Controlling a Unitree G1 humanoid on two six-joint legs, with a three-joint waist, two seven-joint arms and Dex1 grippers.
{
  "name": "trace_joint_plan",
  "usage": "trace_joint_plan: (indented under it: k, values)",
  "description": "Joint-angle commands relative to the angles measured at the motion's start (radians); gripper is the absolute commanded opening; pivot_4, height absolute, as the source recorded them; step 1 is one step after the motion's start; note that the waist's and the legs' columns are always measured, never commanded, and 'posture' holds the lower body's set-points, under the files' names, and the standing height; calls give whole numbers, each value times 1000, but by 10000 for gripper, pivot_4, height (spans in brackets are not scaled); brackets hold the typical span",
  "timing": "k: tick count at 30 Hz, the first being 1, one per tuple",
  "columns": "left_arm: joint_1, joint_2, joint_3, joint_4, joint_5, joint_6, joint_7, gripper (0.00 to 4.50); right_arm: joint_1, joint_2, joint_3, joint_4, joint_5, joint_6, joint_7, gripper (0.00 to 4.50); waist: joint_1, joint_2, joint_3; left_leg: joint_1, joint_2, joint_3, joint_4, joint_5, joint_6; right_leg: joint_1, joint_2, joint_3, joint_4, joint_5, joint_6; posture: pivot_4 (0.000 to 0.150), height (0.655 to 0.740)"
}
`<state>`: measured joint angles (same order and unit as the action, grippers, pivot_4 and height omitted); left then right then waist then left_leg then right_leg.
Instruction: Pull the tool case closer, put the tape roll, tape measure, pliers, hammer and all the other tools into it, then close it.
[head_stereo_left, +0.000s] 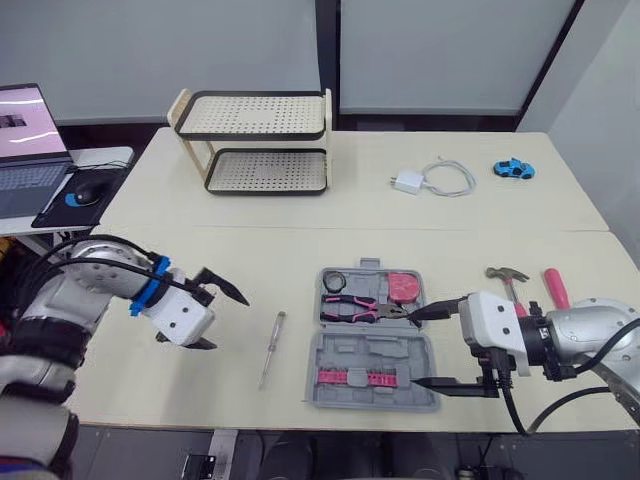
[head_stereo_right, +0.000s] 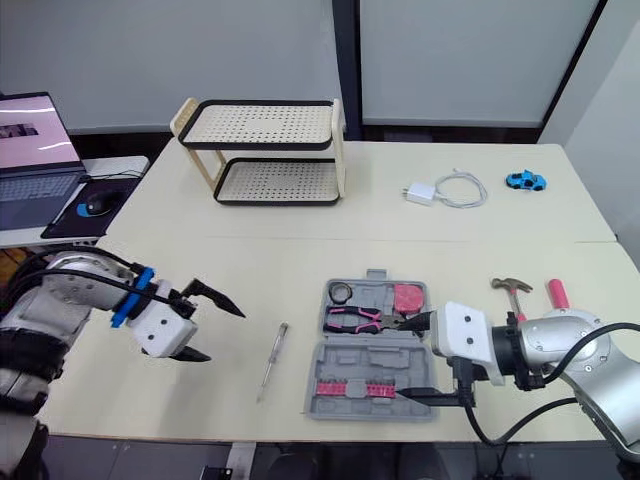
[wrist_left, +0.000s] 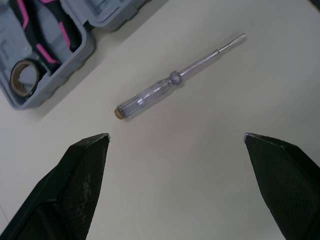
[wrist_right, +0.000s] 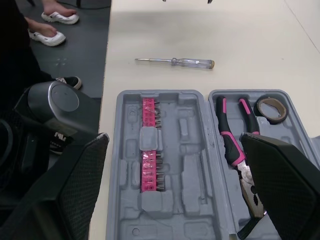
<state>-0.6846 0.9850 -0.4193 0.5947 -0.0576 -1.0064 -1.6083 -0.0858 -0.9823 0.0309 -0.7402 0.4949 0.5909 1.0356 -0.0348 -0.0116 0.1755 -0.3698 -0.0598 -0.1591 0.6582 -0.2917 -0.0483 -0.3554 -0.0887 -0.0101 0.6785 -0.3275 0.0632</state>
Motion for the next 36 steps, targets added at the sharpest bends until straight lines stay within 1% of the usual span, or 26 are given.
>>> trace_joint_plan:
  k: [1,4,8,16,19,24,28,32,36]
  values:
    - [-82,-22,-130,79,0,-147,-6,44853,-3,1,-1,-45,20,23,-22,45000,-1,0,0,0,0,0,1,0,0,0,0,0,1,0,0,1500,7318]
    - [-140,-64,-215,128,1,-229,-6,44853,-2,0,2,-51,22,39,-27,45000,0,-1,0,-1,0,-1,2,0,0,-1,1,-1,1,0,0,1500,7318]
    - [-196,-120,-280,201,25,-315,-6,44853,-2,0,4,-60,29,59,-29,45000,2,-1,0,-3,0,-2,4,0,0,-1,1,-1,2,0,0,1500,7318]
    - [-304,-228,-359,353,153,-462,59,44853,-11,-1,19,-74,46,81,-39,45000,2,-5,3,-5,0,-1,4,0,0,-3,1,-2,2,0,0,1500,7318]
    - [-359,-264,-399,429,239,-528,99,44853,-16,-5,21,-71,49,81,-38,45000,2,-7,4,-6,-1,-1,5,0,0,-3,1,-3,2,0,0,1500,7318]
    - [-437,-332,-433,519,404,-602,207,44853,-20,-3,21,-69,50,81,-38,45000,3,-8,4,-7,-2,-1,6,1,-1,-3,1,-4,2,0,0,1500,7318]
    - [-477,-386,-450,546,564,-608,323,44853,-24,-4,23,-71,55,87,-37,45000,3,-9,5,-8,-2,-1,6,1,-1,-4,1,-4,2,0,1,1500,7318]
    - [-479,-426,-460,556,676,-608,412,44853,-21,-8,17,-80,61,98,-38,45000,3,-10,6,-10,-2,0,6,1,-2,-7,2,-4,3,0,1,1500,7318]
    - [-485,-450,-472,549,828,-599,560,44853,-15,-12,7,-87,67,108,-41,45000,3,-11,6,-11,-2,0,7,2,-2,-7,1,-4,3,1,1,1500,7318]
